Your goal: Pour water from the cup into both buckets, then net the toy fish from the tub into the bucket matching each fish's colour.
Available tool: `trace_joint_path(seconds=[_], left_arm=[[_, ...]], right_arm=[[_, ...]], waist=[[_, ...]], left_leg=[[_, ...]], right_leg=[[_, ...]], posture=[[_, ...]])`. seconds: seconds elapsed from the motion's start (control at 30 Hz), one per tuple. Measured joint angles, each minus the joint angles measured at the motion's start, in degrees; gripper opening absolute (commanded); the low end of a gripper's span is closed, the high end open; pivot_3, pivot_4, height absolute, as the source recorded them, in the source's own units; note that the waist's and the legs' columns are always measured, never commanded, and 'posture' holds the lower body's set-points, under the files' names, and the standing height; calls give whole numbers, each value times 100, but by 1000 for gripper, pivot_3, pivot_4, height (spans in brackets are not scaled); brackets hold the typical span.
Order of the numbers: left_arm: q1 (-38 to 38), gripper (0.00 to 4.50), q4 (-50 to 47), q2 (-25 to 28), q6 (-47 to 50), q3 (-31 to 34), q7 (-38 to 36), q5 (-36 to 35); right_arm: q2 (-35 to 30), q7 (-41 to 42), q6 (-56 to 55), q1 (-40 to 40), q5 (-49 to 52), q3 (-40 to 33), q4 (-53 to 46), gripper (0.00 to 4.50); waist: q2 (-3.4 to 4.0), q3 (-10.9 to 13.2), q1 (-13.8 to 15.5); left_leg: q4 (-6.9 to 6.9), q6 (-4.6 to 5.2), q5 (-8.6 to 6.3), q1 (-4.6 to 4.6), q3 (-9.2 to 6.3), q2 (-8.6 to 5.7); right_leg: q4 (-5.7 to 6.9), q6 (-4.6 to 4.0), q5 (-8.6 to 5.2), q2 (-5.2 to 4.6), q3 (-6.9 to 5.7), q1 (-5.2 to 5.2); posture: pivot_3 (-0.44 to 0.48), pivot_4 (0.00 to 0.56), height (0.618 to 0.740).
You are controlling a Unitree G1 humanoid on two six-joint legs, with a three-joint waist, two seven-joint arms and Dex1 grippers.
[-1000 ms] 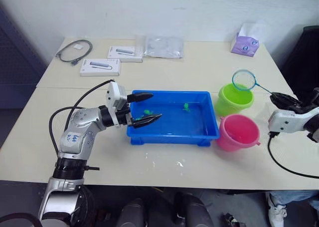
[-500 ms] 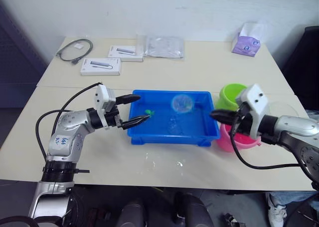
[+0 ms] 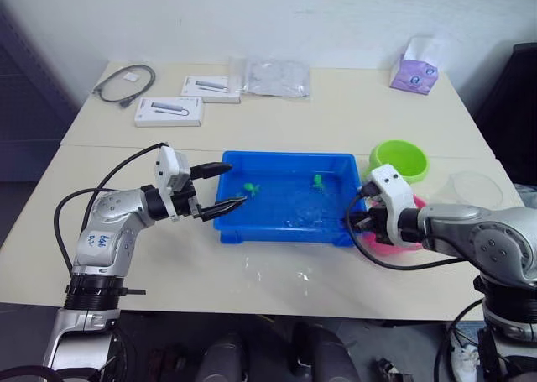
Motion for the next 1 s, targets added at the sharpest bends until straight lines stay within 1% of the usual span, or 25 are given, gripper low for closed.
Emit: trace_joint_path(seconds=[0.13, 0.23, 0.4, 0.5, 0.63, 0.77, 0.87, 1.0], left_arm=[[4, 4449, 7, 0, -54, 5, -19, 0], [3, 4449, 41, 0, -76, 5, -58, 0], [3, 4449, 182, 0, -106, 2, -80, 0], [-3, 4449, 190, -4, -112, -11, -115, 1], [-11, 4449, 202, -19, -119, -26, -124, 1], [-27, 4449, 219, -38, -133, -53, -134, 2], [-33, 4449, 230, -43, -162, -68, -167, 3], [-39, 4449, 235, -67, -178, -75, -192, 1]], right_arm=[[357, -159, -254, -3, -332, -58, 51, 0], [385, -137, -548, 127, -540, -57, 80, 0], [379, -7, -1418, 528, -974, -50, 79, 0], [369, 190, -1781, 759, -1075, -50, 58, 0], [351, 691, -2564, 1142, -1143, -46, -159, 0], [347, 983, -2905, 1516, -1103, -144, -453, 0], [291, 1236, -3030, 1979, -940, -464, -759, 0], [137, 1529, -3214, 2393, -579, -1209, -1235, 0]], waist=[[0, 0, 8], [0, 0, 14], [0, 0, 8], [0, 0, 6], [0, 0, 8], [0, 0, 12], [0, 0, 34], [0, 0, 33]], left_leg=[[1, 0, 0, -10, -2, -2], [1, 2, 1, -22, -5, -5], [1, 3, 2, -30, -4, -7], [1, 3, 2, -30, -4, -7], [1, 3, 2, -29, -4, -7], [1, 3, 2, -30, -6, -6], [2, 3, 2, -31, -9, -7], [2, 5, 3, -27, -9, -9]], right_leg=[[0, 0, 0, 10, -7, -7], [-1, 1, 1, 14, -13, -13], [-2, 2, 1, 18, -14, -22], [-2, 2, 1, 18, -14, -22], [-2, 2, 1, 20, -14, -21], [-3, 3, 1, 19, -15, -21], [-4, 3, 1, 18, -17, -20], [-6, 7, 4, 18, -15, -15]], posture=[[0, 150, 740], [0, 150, 740], [0, 150, 740], [0, 150, 740], [0, 150, 740], [0, 150, 740], [0, 150, 740], [0, 150, 740]])
